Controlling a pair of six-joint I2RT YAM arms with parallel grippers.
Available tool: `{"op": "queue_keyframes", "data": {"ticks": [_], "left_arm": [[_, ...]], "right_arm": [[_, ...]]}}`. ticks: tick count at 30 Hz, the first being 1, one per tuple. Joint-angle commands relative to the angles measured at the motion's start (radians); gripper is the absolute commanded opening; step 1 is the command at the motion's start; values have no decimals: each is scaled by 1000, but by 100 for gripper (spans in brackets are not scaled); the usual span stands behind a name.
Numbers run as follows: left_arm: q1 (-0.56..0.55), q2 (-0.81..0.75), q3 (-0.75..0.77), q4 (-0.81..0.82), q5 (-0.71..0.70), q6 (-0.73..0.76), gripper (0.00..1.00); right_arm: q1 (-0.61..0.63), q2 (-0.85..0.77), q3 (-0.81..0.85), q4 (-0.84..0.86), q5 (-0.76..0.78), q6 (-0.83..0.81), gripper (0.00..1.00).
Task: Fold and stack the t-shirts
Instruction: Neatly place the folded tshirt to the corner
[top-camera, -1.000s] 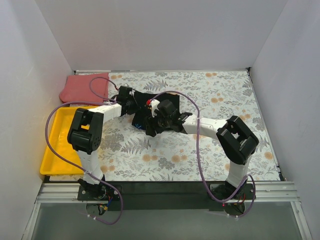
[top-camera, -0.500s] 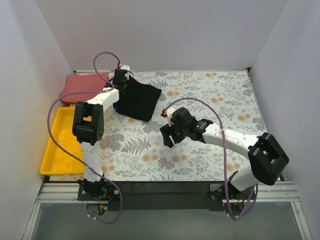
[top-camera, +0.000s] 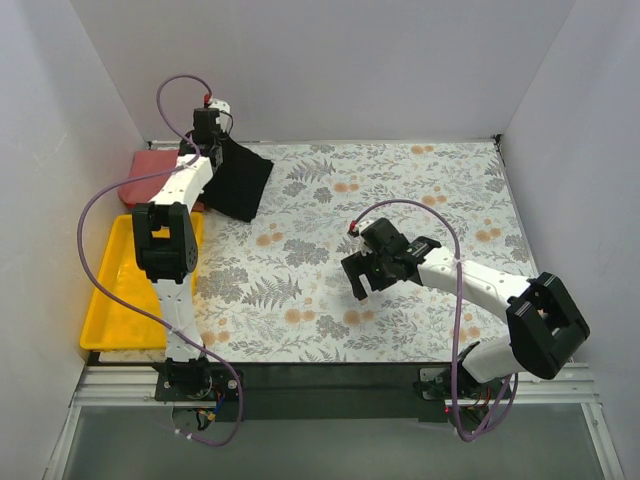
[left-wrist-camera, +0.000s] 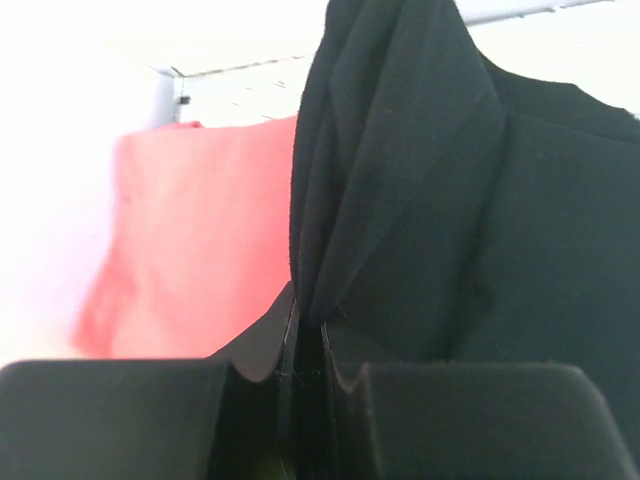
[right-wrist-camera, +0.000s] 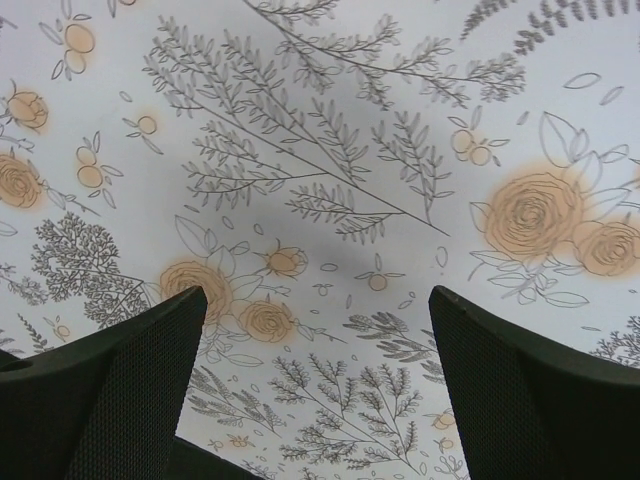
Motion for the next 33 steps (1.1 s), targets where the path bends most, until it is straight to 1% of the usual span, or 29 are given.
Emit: {"op": "queue_keyframes", "data": {"ticks": [1,9,10,13,17,20,22,27,33], "left_arm": [[22,-33,87,-27,0,59,0],[77,20,203,-94,32,114,0],[106,25,232,-125,44,117,0],[128,43,297,-178,57,128,0],[158,62,357,-215,92,156,0],[180,80,383,-237,85,179,0],[192,76,368,-214,66,194,0],[220,82,305,-128,-32,213,0],[244,144,260,22,-103,234,0]], "right_arm": [[-33,-32,13,-39,27,15,98],[-47,16,59,-67,39,-2,98],[-47,19,62,-73,45,-3,98],[-48,31,71,-79,62,-11,98],[-48,37,94,-99,84,-25,98],[-48,43,105,-107,96,-31,98],[-48,48,102,-107,87,-34,98],[-48,68,109,-113,88,-37,98],[-48,68,94,-113,73,-31,98]]}}
